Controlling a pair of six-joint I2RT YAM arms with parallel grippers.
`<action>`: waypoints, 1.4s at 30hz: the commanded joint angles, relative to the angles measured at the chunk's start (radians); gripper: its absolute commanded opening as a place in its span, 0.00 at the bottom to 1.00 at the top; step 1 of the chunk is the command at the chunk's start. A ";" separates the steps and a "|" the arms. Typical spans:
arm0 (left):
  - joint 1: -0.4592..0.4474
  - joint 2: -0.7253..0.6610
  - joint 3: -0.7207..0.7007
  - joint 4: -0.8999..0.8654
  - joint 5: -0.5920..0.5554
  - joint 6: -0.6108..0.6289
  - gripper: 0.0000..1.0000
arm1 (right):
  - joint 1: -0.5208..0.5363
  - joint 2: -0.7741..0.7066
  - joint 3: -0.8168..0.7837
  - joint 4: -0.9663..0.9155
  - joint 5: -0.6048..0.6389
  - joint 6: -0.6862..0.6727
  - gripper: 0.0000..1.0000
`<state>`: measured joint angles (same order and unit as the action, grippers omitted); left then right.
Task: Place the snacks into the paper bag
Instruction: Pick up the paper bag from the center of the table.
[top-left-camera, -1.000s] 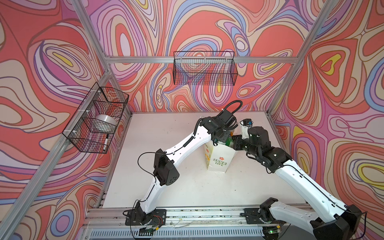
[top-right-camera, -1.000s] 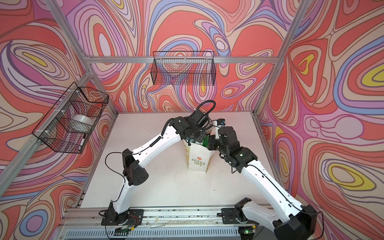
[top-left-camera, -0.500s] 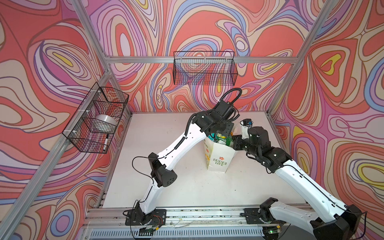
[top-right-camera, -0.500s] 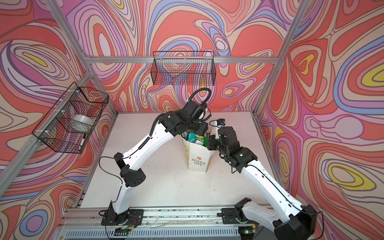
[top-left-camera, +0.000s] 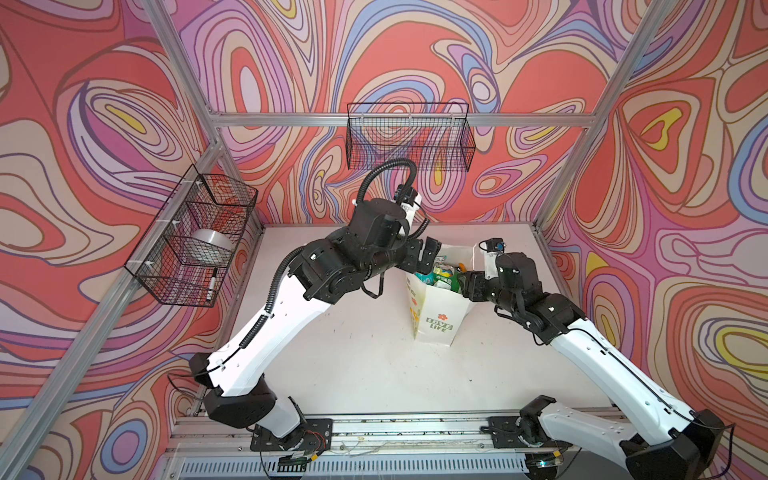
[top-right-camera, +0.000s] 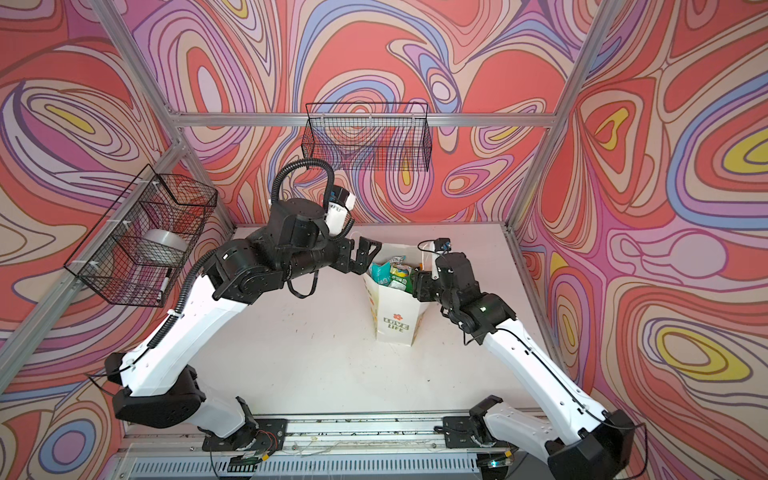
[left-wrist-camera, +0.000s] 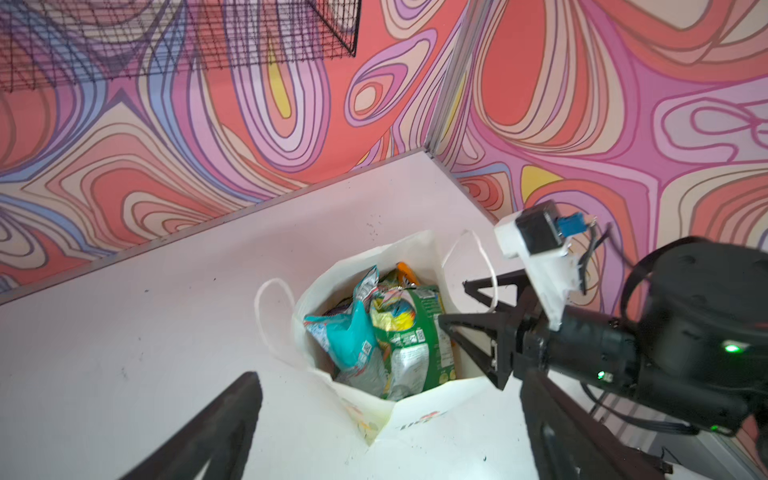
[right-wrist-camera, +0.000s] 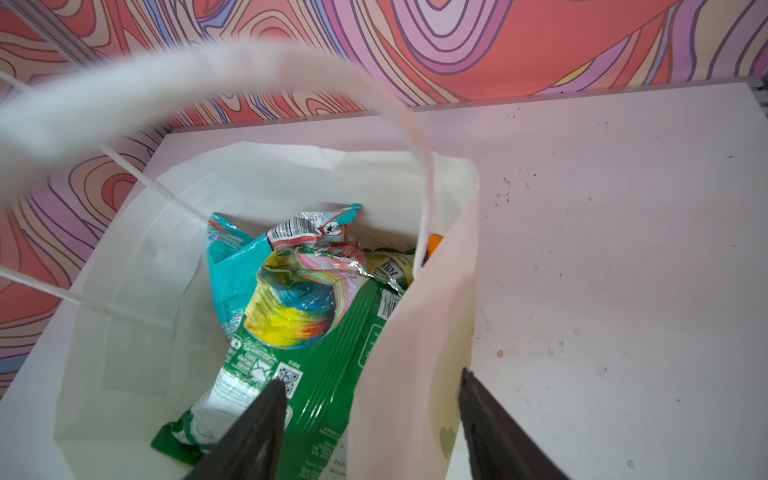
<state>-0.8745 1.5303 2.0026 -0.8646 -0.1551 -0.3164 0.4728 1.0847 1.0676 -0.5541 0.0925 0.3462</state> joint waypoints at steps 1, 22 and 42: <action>0.045 0.006 -0.073 0.022 -0.038 -0.034 0.97 | 0.001 -0.004 0.058 -0.026 0.030 0.000 0.80; 0.201 0.200 -0.048 0.009 0.167 -0.119 0.62 | 0.001 0.088 0.255 -0.040 0.007 0.082 0.71; 0.201 0.194 0.024 -0.002 0.328 -0.174 0.00 | 0.001 0.144 0.313 0.029 -0.149 0.115 0.00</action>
<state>-0.6750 1.7344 1.9659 -0.8738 0.1379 -0.4725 0.4725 1.2213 1.3304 -0.5564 -0.0177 0.4686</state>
